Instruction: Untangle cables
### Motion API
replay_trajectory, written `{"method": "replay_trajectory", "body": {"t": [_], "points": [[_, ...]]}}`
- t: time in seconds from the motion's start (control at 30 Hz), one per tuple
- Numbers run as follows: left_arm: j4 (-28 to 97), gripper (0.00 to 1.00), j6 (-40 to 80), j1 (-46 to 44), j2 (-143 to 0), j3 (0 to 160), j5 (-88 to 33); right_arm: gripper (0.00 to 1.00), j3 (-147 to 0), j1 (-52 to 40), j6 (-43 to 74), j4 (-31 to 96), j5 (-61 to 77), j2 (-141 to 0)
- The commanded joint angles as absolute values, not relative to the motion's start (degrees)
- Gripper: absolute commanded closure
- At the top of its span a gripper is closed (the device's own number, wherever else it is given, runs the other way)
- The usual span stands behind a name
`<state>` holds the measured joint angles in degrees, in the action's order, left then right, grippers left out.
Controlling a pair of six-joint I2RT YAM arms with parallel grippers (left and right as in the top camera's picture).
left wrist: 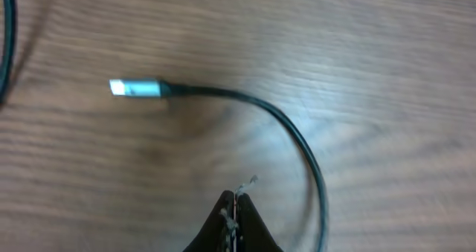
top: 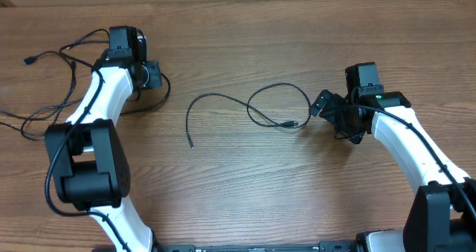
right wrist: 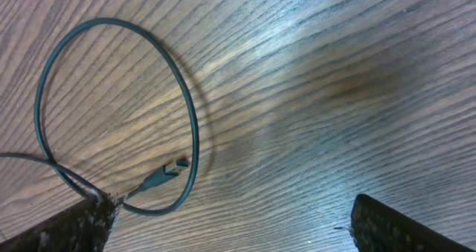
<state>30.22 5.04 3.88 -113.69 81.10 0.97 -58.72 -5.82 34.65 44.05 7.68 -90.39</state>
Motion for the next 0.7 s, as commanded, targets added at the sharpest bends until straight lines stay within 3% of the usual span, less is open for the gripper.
{"method": "replay_trajectory", "body": {"t": [0.0, 0.33, 0.57, 0.67], "points": [[27.11, 0.96, 6.66, 4.25, -119.26, 81.69, 4.47, 0.0, -59.86, -5.76, 34.48, 43.75, 8.01, -89.8], [15.84, 0.95, 6.66, 5.39, -128.25, 81.69, 9.74, 0.0, -59.86, -5.76, 34.48, 43.75, 8.01, -89.8], [4.67, 0.77, 6.24, 6.85, -129.4, 81.76, 13.89, 0.0, -59.86, -5.76, 34.48, 43.75, 8.01, -89.8], [1.54, 0.84, 4.56, 6.83, -129.21, 82.26, 13.91, 0.0, -59.86, -5.76, 34.46, 43.75, 8.01, -89.8]]}}
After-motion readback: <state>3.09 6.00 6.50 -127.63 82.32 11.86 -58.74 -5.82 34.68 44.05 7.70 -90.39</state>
